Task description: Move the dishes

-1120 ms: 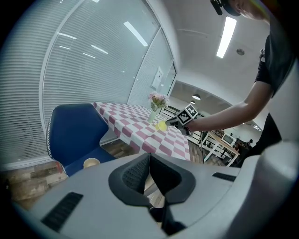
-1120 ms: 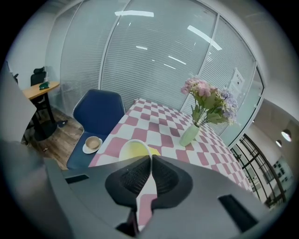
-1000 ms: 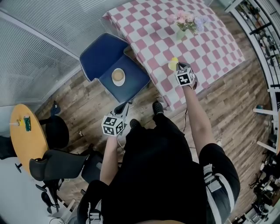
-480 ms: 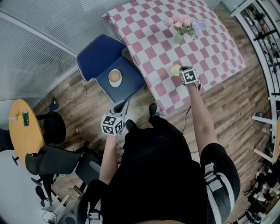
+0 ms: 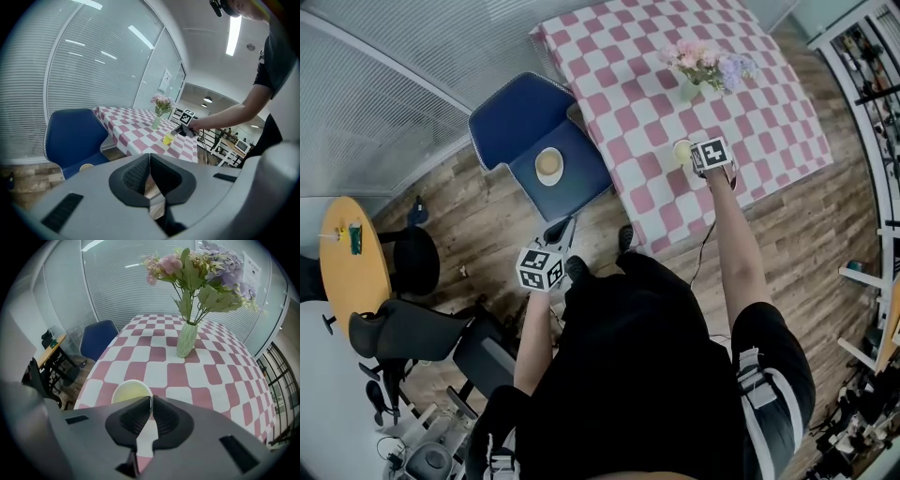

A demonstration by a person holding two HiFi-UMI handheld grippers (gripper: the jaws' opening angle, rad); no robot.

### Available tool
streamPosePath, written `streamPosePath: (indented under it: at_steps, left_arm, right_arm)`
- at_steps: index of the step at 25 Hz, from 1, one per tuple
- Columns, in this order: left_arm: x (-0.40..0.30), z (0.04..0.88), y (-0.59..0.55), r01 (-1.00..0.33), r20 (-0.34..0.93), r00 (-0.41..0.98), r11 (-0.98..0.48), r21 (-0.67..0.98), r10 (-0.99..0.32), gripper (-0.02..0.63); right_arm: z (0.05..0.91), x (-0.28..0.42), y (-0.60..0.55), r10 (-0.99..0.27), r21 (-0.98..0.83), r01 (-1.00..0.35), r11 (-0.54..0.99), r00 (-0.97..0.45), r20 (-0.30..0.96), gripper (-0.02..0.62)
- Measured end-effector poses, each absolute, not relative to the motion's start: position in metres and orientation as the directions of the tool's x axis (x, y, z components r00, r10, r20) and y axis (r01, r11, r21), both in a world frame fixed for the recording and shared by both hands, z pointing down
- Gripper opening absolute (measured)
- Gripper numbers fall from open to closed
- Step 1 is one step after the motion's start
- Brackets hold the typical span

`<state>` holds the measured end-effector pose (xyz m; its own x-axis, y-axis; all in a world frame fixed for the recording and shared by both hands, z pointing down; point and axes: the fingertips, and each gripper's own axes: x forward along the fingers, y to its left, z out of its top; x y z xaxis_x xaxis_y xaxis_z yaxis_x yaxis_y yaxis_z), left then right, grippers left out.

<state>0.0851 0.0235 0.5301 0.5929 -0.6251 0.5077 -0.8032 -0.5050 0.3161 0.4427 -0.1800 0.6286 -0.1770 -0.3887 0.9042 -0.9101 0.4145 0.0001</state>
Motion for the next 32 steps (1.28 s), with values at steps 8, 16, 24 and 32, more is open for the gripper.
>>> streamPosePath:
  at_steps: [8,16,24,32]
  left_arm:
    - [0.102,0.527,0.014,-0.818,0.513,0.573,-0.488,0.305,-0.639,0.023]
    - [0.113,0.526,0.015,-0.816,0.511,0.575,-0.495,0.300,-0.639,0.023]
    - [0.091,0.520,0.025,-0.816,0.499,0.575,-0.495,0.299,-0.648,0.023]
    - [0.041,0.515,0.043,-0.825,0.486,0.564,-0.477,0.302,-0.668,0.023]
  right_arm:
    - [0.635,0.449,-0.193,-0.400,-0.017,-0.900,0.435,-0.211,0.892,0.101]
    - [0.629,0.457,-0.200,-0.443,-0.009,-0.905,0.425,-0.217,0.870,0.172]
    - [0.590,0.443,-0.193,-0.527,0.087,-0.884,0.460,-0.193,0.828,0.181]
    - [0.557,0.401,-0.179,-0.624,0.171,-0.870,0.463,-0.183,0.760,0.157]
